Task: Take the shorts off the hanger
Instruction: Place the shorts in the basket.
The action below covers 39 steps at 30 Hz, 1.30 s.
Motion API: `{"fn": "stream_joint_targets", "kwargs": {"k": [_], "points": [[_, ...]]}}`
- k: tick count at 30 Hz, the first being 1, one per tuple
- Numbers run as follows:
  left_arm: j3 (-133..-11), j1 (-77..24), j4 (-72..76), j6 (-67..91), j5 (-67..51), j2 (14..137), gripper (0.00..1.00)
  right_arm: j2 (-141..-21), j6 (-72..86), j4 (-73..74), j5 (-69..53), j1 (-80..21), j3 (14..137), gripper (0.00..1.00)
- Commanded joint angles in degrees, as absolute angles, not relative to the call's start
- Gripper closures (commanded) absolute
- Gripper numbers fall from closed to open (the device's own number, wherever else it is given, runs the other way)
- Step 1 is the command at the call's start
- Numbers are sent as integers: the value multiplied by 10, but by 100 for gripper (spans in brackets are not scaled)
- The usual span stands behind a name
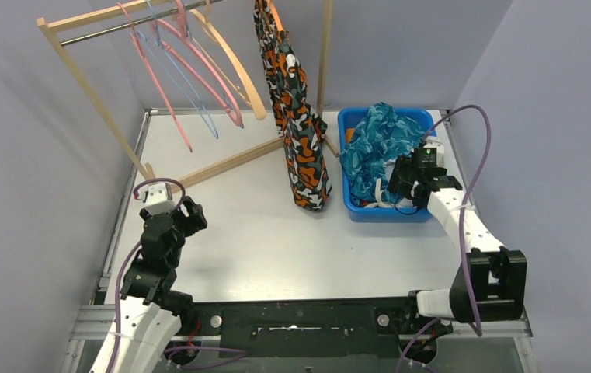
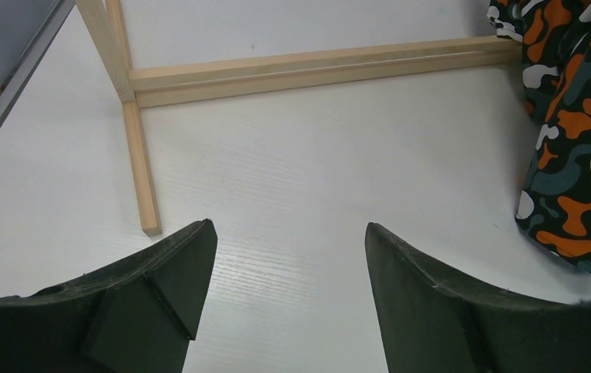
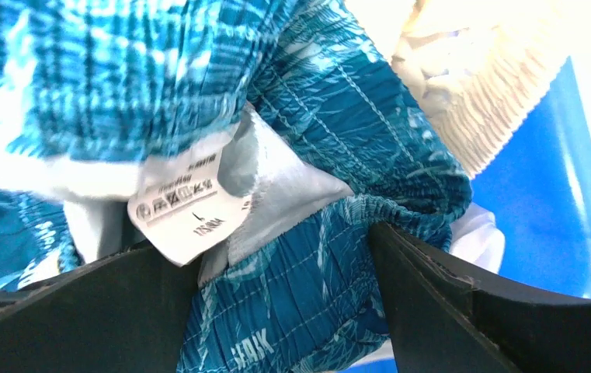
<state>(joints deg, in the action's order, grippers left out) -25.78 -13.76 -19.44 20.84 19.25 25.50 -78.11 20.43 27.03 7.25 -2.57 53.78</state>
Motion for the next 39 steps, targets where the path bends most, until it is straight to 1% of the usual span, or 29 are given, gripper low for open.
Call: {"fn": "stream_joint_targets", "kwargs": {"k": [1, 7, 9, 12, 17, 20, 24, 27, 30, 33, 36, 39], "points": [[-281, -136, -173, 214, 191, 255, 30, -703, 193, 302, 83, -30, 541, 19], [-281, -136, -173, 214, 191, 256, 30, -589, 161, 251, -11, -32, 538, 7], [-281, -136, -173, 214, 189, 256, 30, -534, 149, 211, -34, -34, 513, 6], [-281, -136, -172, 213, 186, 257, 30, -465, 129, 136, -69, -37, 443, 6], [-281, -136, -173, 213, 187, 256, 30, -368, 99, 22, -196, -39, 359, 8], [-281, -136, -170, 212, 186, 258, 30, -346, 129, -68, -286, -39, 322, 9], [-282, -136, -173, 214, 187, 261, 30, -378, 191, -147, -376, -45, 313, 10], [-281, -136, -173, 214, 190, 256, 30, -413, 212, -151, -382, -63, 325, 11], [-280, -136, -170, 213, 188, 256, 30, -434, 187, -152, -389, -114, 332, 12], [-281, -136, -171, 213, 187, 262, 30, -439, 142, -158, -366, -178, 335, 11], [-281, -136, -171, 213, 187, 263, 30, -452, 112, -149, -289, -226, 358, 11], [-281, -135, -170, 213, 185, 263, 30, -490, 83, -114, -187, -260, 418, 12]]}}
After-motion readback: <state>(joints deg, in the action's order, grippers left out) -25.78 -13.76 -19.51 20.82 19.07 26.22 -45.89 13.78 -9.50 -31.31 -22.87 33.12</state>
